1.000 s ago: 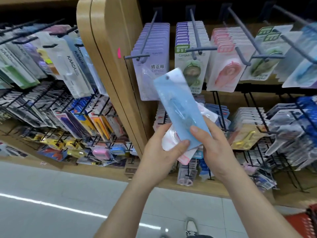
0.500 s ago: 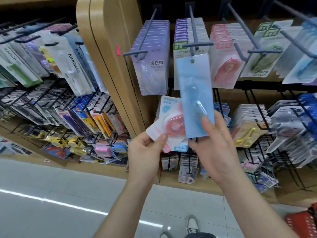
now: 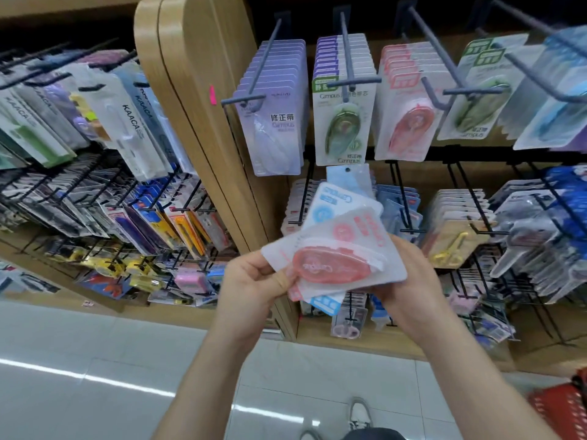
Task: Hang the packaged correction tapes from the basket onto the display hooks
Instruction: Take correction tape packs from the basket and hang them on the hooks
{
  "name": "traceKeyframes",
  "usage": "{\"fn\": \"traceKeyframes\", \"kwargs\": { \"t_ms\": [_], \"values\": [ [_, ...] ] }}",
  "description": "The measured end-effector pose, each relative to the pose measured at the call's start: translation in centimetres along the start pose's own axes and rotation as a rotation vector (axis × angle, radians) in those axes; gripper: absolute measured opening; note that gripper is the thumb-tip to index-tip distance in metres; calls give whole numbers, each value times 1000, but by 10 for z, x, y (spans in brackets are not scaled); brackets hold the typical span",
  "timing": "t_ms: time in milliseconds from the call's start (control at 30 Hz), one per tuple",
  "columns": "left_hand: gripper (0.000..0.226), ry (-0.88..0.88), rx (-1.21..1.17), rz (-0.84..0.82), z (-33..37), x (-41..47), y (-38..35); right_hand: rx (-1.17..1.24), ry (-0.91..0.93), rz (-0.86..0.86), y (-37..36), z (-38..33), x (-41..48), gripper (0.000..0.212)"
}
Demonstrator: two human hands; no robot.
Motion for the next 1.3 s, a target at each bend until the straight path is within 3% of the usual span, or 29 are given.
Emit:
{"fn": "traceKeyframes", "kwargs": {
  "t_ms": [100,200,367,500,633,900,1100,1300],
  "values": [
    [20,115,129,-33,-11,1,-11,13,9,-60,-1,-8,-5,20],
    [25,187,176,-92,-7,3,-25,92,-12,7,13,-8,-7,18],
    [12,-45,340,98,22,23,-38,-40,33,304,67,-14,-17,29],
    [6,-207,446,55,36,44,-75,-288,82,340,90,-28,-26,29],
    [18,-311,463,-30,30,65,-124,-334,130,303,90,-34,-27,25],
    [17,-322,391,-188,29,91,-168,-185,167,425,88,-31,-15,32],
    [17,-469,309,-39,35,93,-176,-35,182,440,73,-38,-5,27],
    [16,-500,314,-42,34,95,-177,11,163,436,71,-41,-1,23]
  ]
}}
Point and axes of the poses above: each hand's wrist, its own x-axis towards the middle knuckle, its own y-axis out of the back of the hand, z = x × y, the point moved 3 cm from there along x, towards the middle knuckle, and after that the axes turned 10 degrees about -x, right-handed, at the moved point
